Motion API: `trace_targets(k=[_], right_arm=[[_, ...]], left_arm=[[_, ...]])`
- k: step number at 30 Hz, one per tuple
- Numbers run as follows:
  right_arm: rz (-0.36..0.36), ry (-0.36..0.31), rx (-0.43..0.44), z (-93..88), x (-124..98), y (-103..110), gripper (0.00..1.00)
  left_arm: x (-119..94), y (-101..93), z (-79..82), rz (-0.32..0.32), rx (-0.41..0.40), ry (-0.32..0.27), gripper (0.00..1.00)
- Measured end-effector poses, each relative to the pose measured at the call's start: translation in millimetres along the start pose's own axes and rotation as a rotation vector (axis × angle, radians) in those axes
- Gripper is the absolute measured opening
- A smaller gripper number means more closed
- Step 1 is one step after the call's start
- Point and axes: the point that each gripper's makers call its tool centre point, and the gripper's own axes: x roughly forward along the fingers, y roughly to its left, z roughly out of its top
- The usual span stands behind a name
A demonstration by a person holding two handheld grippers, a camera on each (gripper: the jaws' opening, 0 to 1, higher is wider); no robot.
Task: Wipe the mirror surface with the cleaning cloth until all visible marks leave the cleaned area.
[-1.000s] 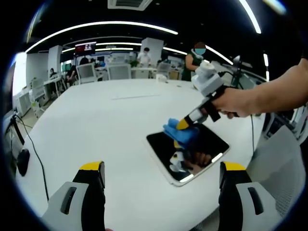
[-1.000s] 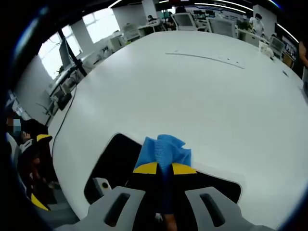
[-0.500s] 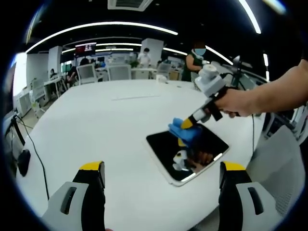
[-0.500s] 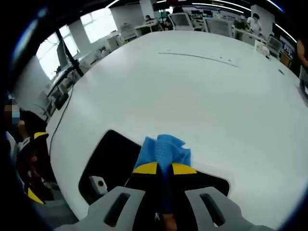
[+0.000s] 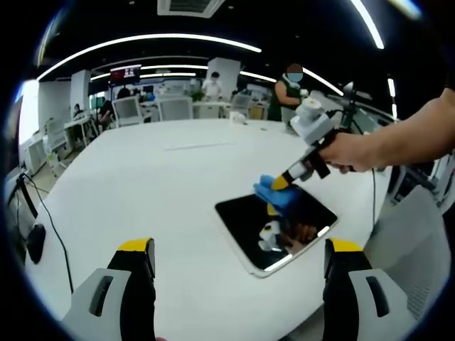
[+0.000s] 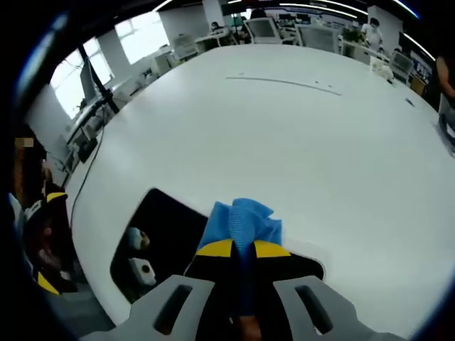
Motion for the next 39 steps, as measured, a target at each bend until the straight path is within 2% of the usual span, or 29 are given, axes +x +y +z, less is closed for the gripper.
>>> trace_targets(k=[18,39], right_arm=[[-0.015,0.001,-0.010,-7.0,-3,-1,0.04],[-0.025,-0.012,-0.002,-26.5,-14,8,0.04]], left_arm=[[-2,-1.2,6.6,0.001,0.014,-0.004,1.00],[2,-16.5,14.9,-0.018,0.044,-0.015,1.00]])
